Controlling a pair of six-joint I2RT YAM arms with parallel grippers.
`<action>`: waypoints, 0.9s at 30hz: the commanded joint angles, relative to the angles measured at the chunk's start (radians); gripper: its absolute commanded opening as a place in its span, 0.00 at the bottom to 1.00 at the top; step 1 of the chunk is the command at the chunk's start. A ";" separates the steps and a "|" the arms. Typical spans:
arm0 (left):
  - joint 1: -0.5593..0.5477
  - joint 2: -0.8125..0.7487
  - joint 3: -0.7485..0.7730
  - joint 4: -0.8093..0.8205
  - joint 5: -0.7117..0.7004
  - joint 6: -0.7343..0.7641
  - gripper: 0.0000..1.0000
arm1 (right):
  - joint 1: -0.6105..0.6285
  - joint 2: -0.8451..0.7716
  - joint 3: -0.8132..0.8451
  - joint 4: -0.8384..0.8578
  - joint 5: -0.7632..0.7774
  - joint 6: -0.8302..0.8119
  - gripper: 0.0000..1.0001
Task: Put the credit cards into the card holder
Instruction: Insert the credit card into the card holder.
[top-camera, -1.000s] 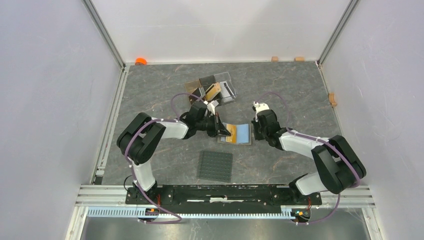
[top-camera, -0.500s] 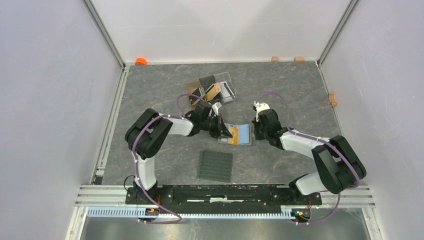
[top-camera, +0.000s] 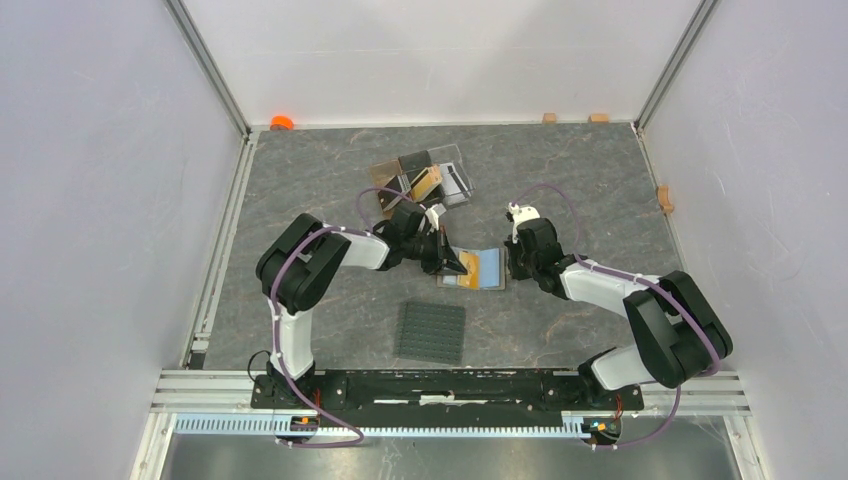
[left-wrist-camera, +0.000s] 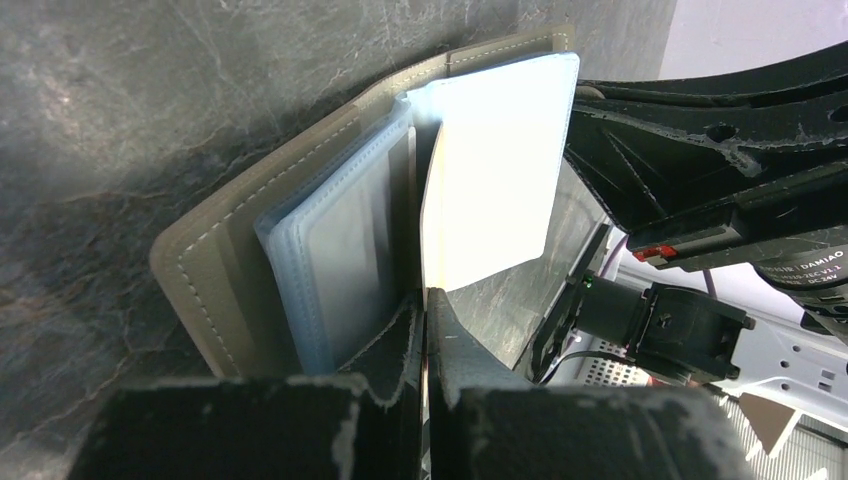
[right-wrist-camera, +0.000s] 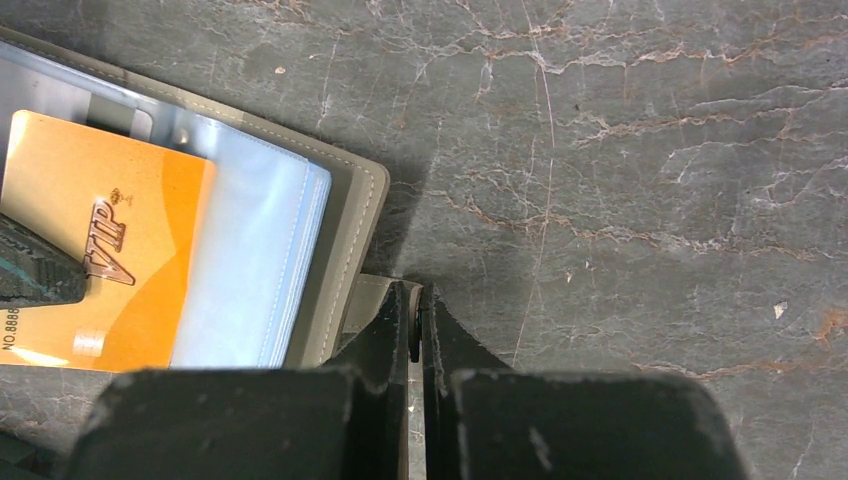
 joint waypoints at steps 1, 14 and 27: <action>-0.003 0.038 0.014 0.043 -0.003 -0.003 0.02 | -0.005 0.024 -0.030 -0.073 -0.026 -0.008 0.00; -0.005 0.066 -0.013 0.173 -0.005 -0.025 0.02 | -0.006 0.045 -0.025 -0.067 -0.054 0.002 0.00; -0.005 0.070 -0.021 0.242 -0.010 -0.045 0.02 | -0.003 0.073 -0.033 -0.066 -0.063 0.007 0.00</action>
